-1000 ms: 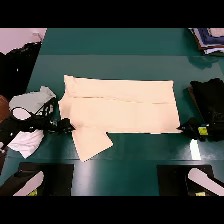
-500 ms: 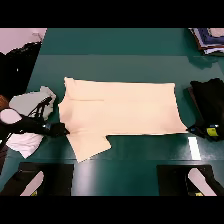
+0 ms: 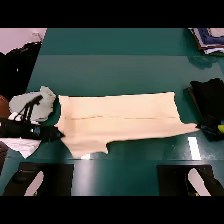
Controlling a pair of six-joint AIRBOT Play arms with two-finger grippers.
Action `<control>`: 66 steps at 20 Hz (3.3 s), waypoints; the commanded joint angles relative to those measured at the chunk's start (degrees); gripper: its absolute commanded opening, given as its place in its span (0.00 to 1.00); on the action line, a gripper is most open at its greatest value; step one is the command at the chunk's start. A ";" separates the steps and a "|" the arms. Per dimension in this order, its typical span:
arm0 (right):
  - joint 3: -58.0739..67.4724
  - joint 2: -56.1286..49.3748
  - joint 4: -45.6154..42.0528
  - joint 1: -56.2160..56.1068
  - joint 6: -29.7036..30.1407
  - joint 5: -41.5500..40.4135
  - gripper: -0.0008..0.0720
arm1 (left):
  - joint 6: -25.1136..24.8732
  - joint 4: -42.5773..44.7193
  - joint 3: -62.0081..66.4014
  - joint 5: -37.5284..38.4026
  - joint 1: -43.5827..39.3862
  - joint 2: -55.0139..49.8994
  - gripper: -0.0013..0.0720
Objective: Fold the shirts.
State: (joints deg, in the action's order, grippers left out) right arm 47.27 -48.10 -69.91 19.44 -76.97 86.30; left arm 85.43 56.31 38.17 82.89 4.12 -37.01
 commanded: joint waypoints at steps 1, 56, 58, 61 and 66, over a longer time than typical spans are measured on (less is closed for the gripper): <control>7.63 -8.63 -0.59 -6.75 -2.47 -4.20 0.03 | -3.26 0.90 6.71 -10.43 0.02 -9.99 0.05; 53.70 -35.67 26.82 -34.99 0.92 -2.71 0.03 | -1.20 -8.76 52.30 -28.65 -36.39 -71.08 0.05; 56.04 -37.13 26.82 -37.99 0.96 -3.21 0.03 | -1.42 -8.72 52.30 -28.63 -36.39 -71.08 0.05; 59.41 -39.10 26.80 -41.64 0.96 -4.02 0.03 | -1.49 -8.59 52.33 -26.82 -35.69 -71.01 0.05; 61.31 -40.04 26.84 -46.40 0.98 -9.42 0.03 | -1.86 -4.96 53.24 -19.98 -28.92 -66.82 0.05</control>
State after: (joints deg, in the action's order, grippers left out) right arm 107.42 -87.55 -43.11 -24.08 -75.94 80.23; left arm 83.96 48.93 91.18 59.31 -28.10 -106.30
